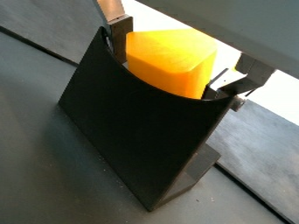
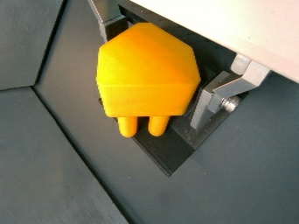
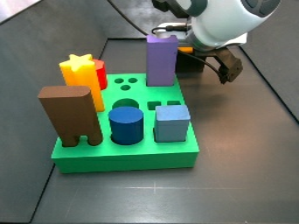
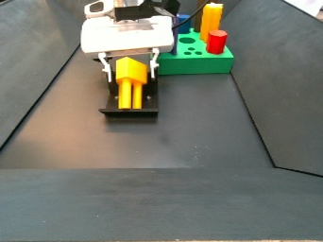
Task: Pick up the 3 prong object. Move up. Place the 3 prong object on the fixture. Regrasp the 3 prong object. Move to above the board. Insert the 3 prong object.
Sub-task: Regrasp the 3 prong object, then move to above the board.
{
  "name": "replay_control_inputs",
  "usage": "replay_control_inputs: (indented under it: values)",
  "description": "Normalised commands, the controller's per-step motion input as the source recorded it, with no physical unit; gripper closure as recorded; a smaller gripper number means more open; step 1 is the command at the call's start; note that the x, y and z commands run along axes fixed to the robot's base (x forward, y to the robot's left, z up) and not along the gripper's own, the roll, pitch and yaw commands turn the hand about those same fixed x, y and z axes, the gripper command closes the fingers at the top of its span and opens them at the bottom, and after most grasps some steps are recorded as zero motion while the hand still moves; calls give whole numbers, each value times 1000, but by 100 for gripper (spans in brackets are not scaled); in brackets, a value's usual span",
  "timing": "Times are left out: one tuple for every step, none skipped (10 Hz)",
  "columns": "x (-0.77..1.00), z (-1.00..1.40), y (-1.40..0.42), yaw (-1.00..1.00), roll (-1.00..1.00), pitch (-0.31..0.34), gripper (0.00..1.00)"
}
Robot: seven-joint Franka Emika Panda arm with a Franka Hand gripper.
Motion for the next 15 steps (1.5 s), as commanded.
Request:
replay_control_inputs:
  values:
    - [0,0,0,0,0,0,100]
    - [13,1000,78,168,-289,-545,100]
    - [10,1000,76,148,-293,-542,100]
    - [-2,1000,73,34,-271,-527,100]
    - [-18,1000,73,-120,-211,-495,100]
    - [-26,1000,71,-203,-175,-440,100]
    - [-35,1000,70,-274,-139,-326,100]
    - [-39,1000,69,-295,-128,-266,100]
    - [-43,1000,68,-318,-119,-171,100]
    - [-48,1000,68,-319,-122,-59,100]
    - [-53,1000,66,-299,-126,11,100]
    - [-58,1000,65,-257,-127,66,100]
    - [-64,1000,64,-191,-122,108,100]
    - [-68,1000,63,-141,-118,117,100]
    - [-73,1000,61,-91,-115,118,100]
